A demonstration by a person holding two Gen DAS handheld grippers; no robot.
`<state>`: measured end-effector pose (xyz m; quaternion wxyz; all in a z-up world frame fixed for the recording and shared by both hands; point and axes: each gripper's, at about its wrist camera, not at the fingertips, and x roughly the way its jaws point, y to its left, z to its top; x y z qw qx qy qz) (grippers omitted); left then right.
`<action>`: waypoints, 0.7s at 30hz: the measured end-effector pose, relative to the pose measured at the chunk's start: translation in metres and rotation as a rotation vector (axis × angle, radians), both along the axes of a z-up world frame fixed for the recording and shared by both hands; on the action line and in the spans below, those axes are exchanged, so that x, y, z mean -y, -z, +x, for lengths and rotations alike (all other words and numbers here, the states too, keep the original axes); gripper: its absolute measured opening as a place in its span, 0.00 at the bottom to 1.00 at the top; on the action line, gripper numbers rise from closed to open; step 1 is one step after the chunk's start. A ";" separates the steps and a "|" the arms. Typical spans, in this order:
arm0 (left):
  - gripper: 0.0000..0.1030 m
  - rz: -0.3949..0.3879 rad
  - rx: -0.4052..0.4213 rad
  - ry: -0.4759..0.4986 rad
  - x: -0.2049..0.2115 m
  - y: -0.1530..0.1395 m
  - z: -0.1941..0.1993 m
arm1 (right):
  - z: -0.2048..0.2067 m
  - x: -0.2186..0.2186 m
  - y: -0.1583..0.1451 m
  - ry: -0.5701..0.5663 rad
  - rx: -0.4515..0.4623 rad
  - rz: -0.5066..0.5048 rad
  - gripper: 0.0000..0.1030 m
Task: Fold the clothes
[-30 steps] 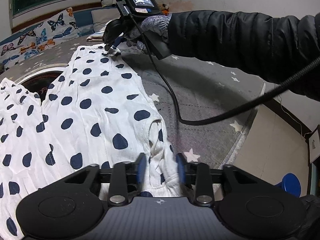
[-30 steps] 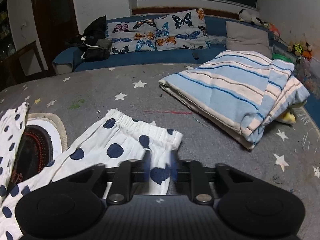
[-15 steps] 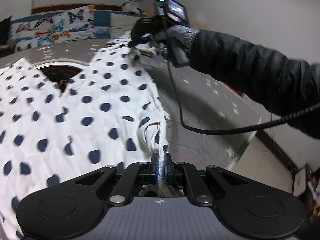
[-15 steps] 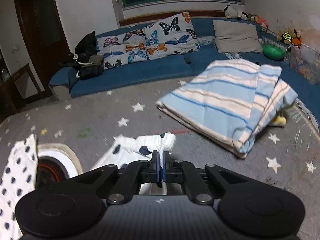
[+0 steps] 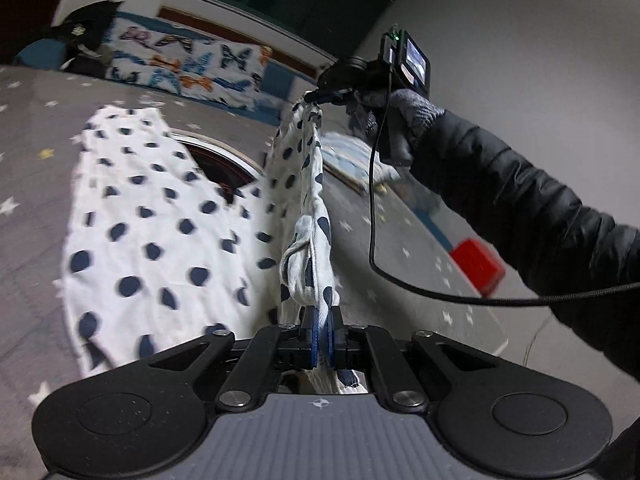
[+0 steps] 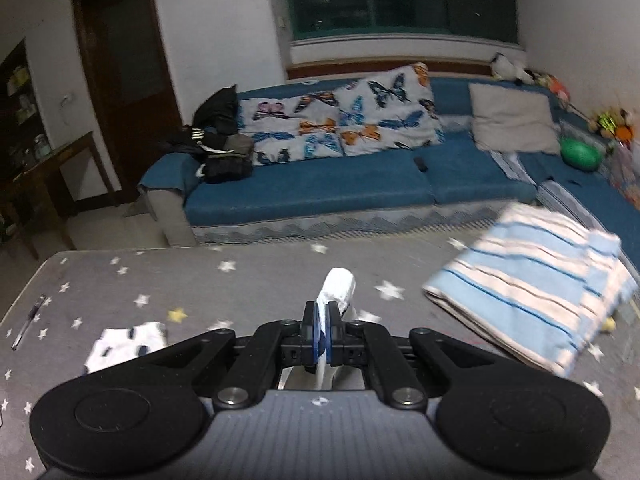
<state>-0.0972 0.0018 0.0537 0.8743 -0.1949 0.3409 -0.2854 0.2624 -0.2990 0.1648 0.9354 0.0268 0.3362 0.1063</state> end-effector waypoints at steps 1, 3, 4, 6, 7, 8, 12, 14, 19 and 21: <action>0.05 -0.016 -0.003 -0.018 -0.008 0.000 -0.001 | 0.001 -0.012 -0.001 -0.010 0.005 -0.007 0.03; 0.05 -0.042 -0.010 -0.048 -0.022 0.002 -0.004 | 0.005 -0.037 -0.001 -0.031 0.008 -0.015 0.03; 0.05 -0.054 -0.013 -0.062 -0.028 0.002 -0.005 | 0.007 -0.049 -0.001 -0.041 0.008 -0.020 0.03; 0.05 -0.072 -0.021 -0.091 -0.041 0.004 -0.007 | 0.012 -0.073 0.000 -0.059 0.008 -0.031 0.03; 0.05 -0.080 -0.027 -0.107 -0.047 0.005 -0.007 | 0.014 -0.085 0.002 -0.069 0.008 -0.037 0.03; 0.05 -0.089 -0.032 -0.119 -0.051 0.006 -0.008 | 0.016 -0.097 0.003 -0.078 0.007 -0.042 0.03; 0.04 -0.123 -0.054 -0.166 -0.071 0.013 -0.011 | 0.025 -0.145 0.011 -0.116 0.002 -0.064 0.03; 0.04 -0.133 -0.066 -0.180 -0.078 0.016 -0.013 | 0.026 -0.165 0.018 -0.138 -0.005 -0.072 0.03; 0.04 -0.151 -0.099 -0.210 -0.089 0.026 -0.016 | 0.024 -0.208 0.037 -0.197 -0.024 -0.088 0.03; 0.04 -0.154 -0.110 -0.216 -0.091 0.029 -0.018 | 0.024 -0.226 0.044 -0.220 -0.031 -0.094 0.03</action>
